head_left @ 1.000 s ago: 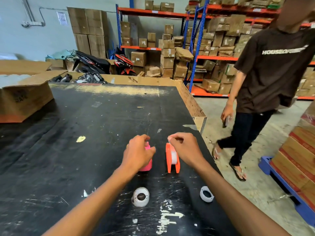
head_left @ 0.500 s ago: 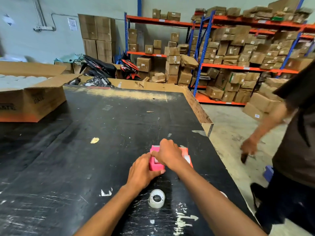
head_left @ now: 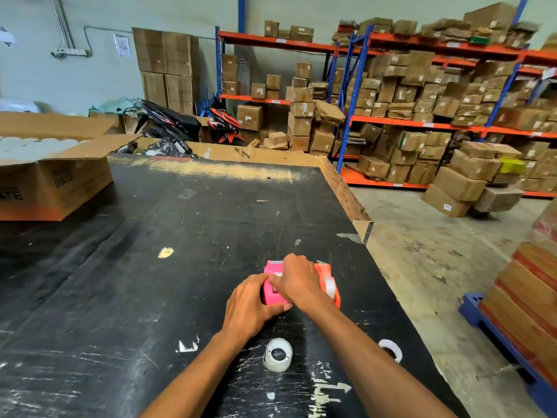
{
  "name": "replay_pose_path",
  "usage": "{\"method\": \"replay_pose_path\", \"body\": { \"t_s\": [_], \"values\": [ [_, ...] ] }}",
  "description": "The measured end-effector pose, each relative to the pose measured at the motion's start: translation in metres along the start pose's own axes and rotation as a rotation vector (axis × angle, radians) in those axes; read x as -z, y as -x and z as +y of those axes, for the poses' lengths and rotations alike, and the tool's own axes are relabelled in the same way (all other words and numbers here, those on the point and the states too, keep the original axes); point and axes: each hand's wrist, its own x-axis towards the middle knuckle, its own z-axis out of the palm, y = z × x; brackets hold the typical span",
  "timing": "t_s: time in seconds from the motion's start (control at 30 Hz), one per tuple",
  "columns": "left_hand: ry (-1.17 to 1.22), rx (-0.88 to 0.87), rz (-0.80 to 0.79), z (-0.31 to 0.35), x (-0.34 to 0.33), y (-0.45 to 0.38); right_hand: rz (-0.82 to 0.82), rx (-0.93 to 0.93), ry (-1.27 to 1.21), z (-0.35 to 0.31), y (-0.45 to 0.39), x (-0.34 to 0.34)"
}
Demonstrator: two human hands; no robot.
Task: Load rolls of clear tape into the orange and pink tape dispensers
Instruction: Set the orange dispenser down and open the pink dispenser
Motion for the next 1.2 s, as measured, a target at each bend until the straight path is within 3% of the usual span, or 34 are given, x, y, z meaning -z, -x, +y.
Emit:
{"method": "replay_pose_path", "body": {
  "t_s": [0.2,0.37,0.43,0.53,0.7,0.97,1.2],
  "values": [
    [-0.042,0.007,-0.016,0.006,0.005,0.002,0.118,0.167,-0.104,0.005,0.011,0.001],
    [-0.088,-0.002,-0.132,0.004,0.007,0.001,0.192,0.136,-0.342,0.028,0.018,0.013],
    [0.012,-0.019,-0.065,0.007,0.01,0.001,0.211,0.143,-0.389,0.037,0.024,0.015],
    [0.354,0.03,0.084,0.02,0.02,0.008,0.234,0.165,-0.448,0.046,0.032,0.017],
    [0.833,0.281,-0.006,0.047,0.026,0.029,0.185,0.25,-0.488,0.052,0.053,0.019],
    [1.084,0.353,-0.017,0.055,0.016,0.058,0.221,0.421,-0.345,0.061,0.088,0.014],
    [1.25,0.423,-0.092,0.062,0.026,0.069,0.144,0.338,-0.683,0.064,0.097,0.025]
  ]
}}
